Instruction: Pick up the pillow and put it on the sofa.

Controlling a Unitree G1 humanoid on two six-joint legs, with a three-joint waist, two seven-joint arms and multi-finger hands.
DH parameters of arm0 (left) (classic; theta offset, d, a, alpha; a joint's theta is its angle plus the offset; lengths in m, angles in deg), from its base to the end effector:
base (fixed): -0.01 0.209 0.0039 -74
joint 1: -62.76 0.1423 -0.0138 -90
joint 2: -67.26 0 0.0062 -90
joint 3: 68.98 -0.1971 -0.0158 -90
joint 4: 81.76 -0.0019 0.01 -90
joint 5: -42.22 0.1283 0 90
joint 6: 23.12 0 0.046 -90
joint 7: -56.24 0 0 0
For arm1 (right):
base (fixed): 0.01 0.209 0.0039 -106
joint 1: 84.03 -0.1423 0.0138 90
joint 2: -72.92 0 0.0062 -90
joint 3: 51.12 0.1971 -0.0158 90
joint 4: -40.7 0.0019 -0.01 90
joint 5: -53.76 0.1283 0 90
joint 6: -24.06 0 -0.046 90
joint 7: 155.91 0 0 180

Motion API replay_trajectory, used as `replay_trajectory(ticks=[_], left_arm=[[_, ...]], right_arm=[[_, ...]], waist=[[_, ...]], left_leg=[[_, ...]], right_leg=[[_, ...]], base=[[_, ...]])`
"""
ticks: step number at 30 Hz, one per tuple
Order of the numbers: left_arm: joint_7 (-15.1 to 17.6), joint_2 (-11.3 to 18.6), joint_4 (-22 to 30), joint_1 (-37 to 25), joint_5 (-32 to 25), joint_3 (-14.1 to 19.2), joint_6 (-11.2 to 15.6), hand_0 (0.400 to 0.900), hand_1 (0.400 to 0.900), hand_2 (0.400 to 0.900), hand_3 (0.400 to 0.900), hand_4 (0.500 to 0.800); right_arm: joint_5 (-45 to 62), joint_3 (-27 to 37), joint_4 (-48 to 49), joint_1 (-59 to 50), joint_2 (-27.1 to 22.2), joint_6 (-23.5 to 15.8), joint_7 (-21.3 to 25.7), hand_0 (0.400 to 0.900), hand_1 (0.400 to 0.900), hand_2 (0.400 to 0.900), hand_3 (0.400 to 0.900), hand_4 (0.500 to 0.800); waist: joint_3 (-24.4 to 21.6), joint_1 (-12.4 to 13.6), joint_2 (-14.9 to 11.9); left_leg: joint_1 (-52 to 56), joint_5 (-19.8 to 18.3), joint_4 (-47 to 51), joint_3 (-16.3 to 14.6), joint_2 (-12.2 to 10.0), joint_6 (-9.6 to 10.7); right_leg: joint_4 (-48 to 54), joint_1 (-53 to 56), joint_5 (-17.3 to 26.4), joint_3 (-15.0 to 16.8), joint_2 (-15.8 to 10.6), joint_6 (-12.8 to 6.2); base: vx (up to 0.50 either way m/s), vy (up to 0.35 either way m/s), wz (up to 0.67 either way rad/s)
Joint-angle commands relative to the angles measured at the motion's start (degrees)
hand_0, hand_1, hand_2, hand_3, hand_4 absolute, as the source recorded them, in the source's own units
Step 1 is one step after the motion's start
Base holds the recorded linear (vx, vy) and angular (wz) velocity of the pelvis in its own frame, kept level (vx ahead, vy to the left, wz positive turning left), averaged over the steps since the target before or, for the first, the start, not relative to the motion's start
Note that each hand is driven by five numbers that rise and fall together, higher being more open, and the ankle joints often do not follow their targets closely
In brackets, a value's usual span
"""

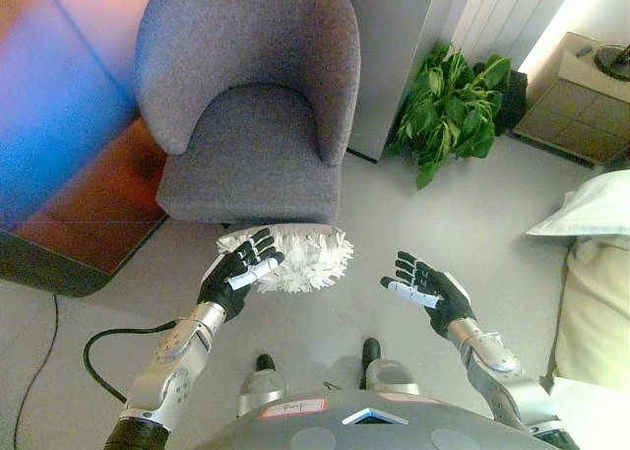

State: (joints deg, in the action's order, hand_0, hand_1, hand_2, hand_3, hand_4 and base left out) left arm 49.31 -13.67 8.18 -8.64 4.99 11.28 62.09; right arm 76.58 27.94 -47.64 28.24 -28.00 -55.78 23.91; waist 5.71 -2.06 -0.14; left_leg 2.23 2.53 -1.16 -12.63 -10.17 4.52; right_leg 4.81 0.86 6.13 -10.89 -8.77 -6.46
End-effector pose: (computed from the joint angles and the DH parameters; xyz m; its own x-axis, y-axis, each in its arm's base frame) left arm 0.1093 0.2190 -0.0128 0.8868 -0.2019 -0.4158 0.0838 0.9549 -0.2850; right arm 0.0907 -0.2226 -0.0176 0.8178 0.0734 -0.5708 -0.0954 0.9954 -0.0086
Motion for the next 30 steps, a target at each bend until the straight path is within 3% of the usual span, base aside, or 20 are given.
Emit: replay_trajectory(ticks=[1,4,6,11,16,19,20,25,28,30], left_arm=[[-2.4,2.5,5.6,-2.1,-3.3,3.4,6.7,0.9,0.9,0.9,0.9,0.8],[-3.1,2.3,6.3,-0.6,-3.9,4.0,6.2,0.9,0.9,0.9,0.9,0.8],[-3.7,2.1,6.9,0.6,-3.9,4.6,6.2,0.9,0.9,0.9,0.9,0.8],[-4.4,1.3,6.0,0.8,-4.1,3.6,7.3,0.9,0.9,0.9,0.9,0.8],[-5.9,0.4,5.1,2.1,-3.3,2.5,8.4,0.9,0.9,0.9,0.9,0.8],[-6.8,0.3,5.4,2.6,-3.0,2.3,8.6,0.9,0.9,0.9,0.9,0.8],[-7.1,0.6,5.5,2.7,-2.9,2.1,9.0,0.9,0.9,0.9,0.9,0.8],[-7.3,2.9,5.6,1.9,-3.0,1.8,8.6,0.9,0.9,0.9,0.9,0.8],[-8.3,4.3,6.0,0.4,-2.9,1.8,8.2,0.9,0.9,0.9,0.9,0.8],[-8.4,5.1,6.3,-0.2,-2.9,1.6,7.8,0.9,0.9,0.9,0.9,0.8]], right_arm=[[0.1,2.3,3.7,-4.1,-2.9,-7.4,-1.3,0.9,0.9,0.9,0.9,0.8],[0.4,2.9,3.6,-3.0,-3.7,-7.7,-2.2,0.9,0.9,0.9,0.9,0.8],[0.4,3.3,4.2,-2.1,-3.6,-7.6,-2.8,0.9,0.9,0.9,0.9,0.8],[-0.4,3.9,5.3,0.3,-3.0,-8.3,-3.1,0.9,0.9,0.9,0.9,0.8],[-0.4,4.7,5.4,1.8,-2.9,-8.6,-3.7,0.9,0.9,0.9,0.9,0.8],[-0.2,4.8,5.7,2.0,-3.0,-8.5,-3.9,0.9,0.9,0.9,0.9,0.8],[-0.2,4.5,5.6,1.5,-3.1,-8.5,-4.4,0.9,0.9,0.9,0.9,0.8],[2.0,4.8,6.3,1.9,-2.8,-6.9,-4.5,0.9,0.9,0.9,0.9,0.8],[1.2,4.4,6.9,1.7,-2.0,-6.8,-6.2,0.9,0.9,0.9,0.9,0.8],[1.0,4.3,7.0,1.5,-1.6,-6.5,-6.1,0.9,0.9,0.9,0.9,0.8]], waist=[[2.9,0.4,-3.9],[3.7,1.4,-4.2],[3.7,2.0,-3.6],[3.4,2.4,-0.3],[3.7,3.8,0.6],[4.0,4.4,0.7],[4.1,4.4,0.3],[3.4,4.7,-1.4],[2.4,5.0,-3.1],[1.6,5.2,-3.6]], left_leg=[[-7.7,5.4,-21.2,4.4,-4.4,2.2],[-9.9,5.6,-23.5,6.3,-2.6,1.6],[-9.4,6.0,-19.5,6.3,-2.0,1.7],[-8.0,12.3,-0.3,3.0,-3.5,3.8],[-11.5,17.3,3.3,1.6,-4.1,5.0],[-14.0,17.4,2.5,-0.9,-4.8,4.8],[-13.3,14.6,3.3,-1.4,-4.5,3.8],[-13.6,8.0,-1.3,-2.7,-3.9,0.7],[-12.3,4.7,-2.0,-2.8,-1.3,-1.9],[-11.9,3.2,-2.4,-2.5,0.2,-2.9]], right_leg=[[-1.5,1.8,-2.5,0.3,1.6,3.71],[-1.6,3.3,-3.0,0.7,1.6,3.85],[-1.6,4.5,-4.0,0.8,2.1,3.4],[-0.9,8.0,-7.0,1.0,4.4,2.5],[-1.8,11.7,-10.0,1.2,5.4,3.09],[-3.5,12.8,-12.1,0.6,5.3,3.5],[-5.0,13.0,-13.1,0.1,4.2,2.98],[-9.5,13.8,-14.0,-2.0,0.5,0.63],[-12.0,13.4,-10.8,-2.6,-2.9,-2.69],[-13.6,12.8,-8.8,-2.6,-4.6,-3.89]], base=[[0.05,-0.069,-0.11],[0.11,-0.027,-0.21],[0.18,0.048,-0.2],[0.25,0.124,-0.1],[0.28,0.08,-0.21],[0.34,0.109,-0.26],[0.37,0.139,-0.31],[0.38,0.143,-0.18],[0.34,0.171,-0.05],[0.31,0.191,-0.02]])
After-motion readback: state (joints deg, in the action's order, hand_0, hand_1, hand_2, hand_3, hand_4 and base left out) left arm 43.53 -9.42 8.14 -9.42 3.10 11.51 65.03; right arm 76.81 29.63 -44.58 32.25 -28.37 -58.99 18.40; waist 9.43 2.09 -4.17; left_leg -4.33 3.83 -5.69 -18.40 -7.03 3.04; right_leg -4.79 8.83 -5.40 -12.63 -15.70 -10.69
